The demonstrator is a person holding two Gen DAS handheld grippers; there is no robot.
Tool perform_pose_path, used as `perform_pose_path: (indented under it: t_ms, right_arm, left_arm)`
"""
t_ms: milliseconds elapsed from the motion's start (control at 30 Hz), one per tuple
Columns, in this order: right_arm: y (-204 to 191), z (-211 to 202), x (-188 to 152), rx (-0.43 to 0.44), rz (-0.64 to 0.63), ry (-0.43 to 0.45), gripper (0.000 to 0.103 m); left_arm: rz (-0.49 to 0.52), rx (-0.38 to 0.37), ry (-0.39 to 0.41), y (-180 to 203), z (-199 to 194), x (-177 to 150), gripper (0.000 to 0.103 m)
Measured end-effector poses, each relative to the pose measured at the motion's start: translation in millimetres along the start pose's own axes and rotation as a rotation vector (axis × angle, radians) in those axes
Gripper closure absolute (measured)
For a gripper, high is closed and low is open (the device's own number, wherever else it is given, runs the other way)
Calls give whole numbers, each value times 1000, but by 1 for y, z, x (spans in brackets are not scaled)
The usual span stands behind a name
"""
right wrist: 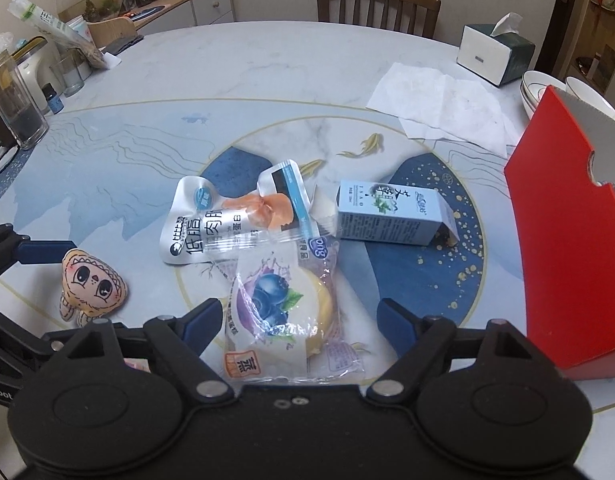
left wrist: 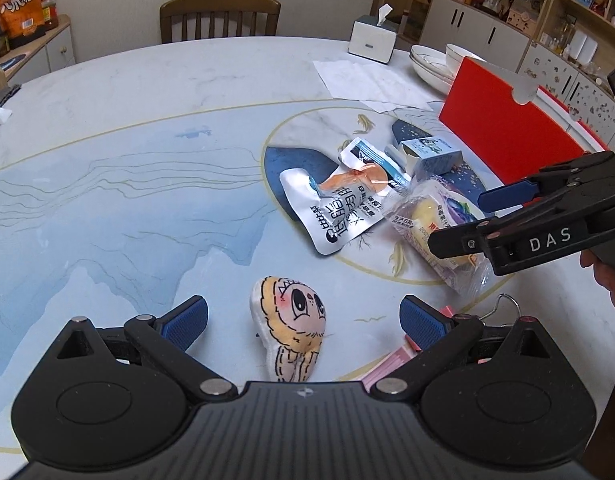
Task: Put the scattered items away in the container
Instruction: 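Close the left tool on the cartoon-face bun while the right tool grasps the blueberry bread bag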
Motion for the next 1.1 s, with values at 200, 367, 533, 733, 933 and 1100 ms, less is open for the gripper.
perform_pose_path:
  t_ms: [200, 367, 533, 733, 933, 1100]
  right_arm:
    - [0, 1, 1, 3, 12, 2, 32]
    - [-3, 2, 0, 15, 21, 1, 40]
    - [-6, 0, -1, 18, 20, 6, 47]
    - [-4, -3, -2, 13, 31, 8, 49]
    - [0, -9, -4, 7, 40, 12, 52]
    - [5, -18, -4, 7, 51, 25, 52]
  left_arm:
    - [-22, 7, 11, -3, 0, 2, 1]
    - [-17, -1, 15, 0, -3, 3, 3]
    - [-7, -3, 7, 6, -5, 4, 20]
    - [-23, -4, 1, 5, -6, 4, 52]
    - [-24, -13, -2, 8, -7, 5, 71]
    - [-27, -20, 3, 13, -10, 7, 77]
Point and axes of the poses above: each gripper's, at about its wrist camera, not at the fingertips, and z roughly the way its jaws point, y to its right, x to its top, the point moved 7 cm from there along z, roughly the way its jaws point, and after that the axes turned 8 degrees about y, right-handed, at the moved point
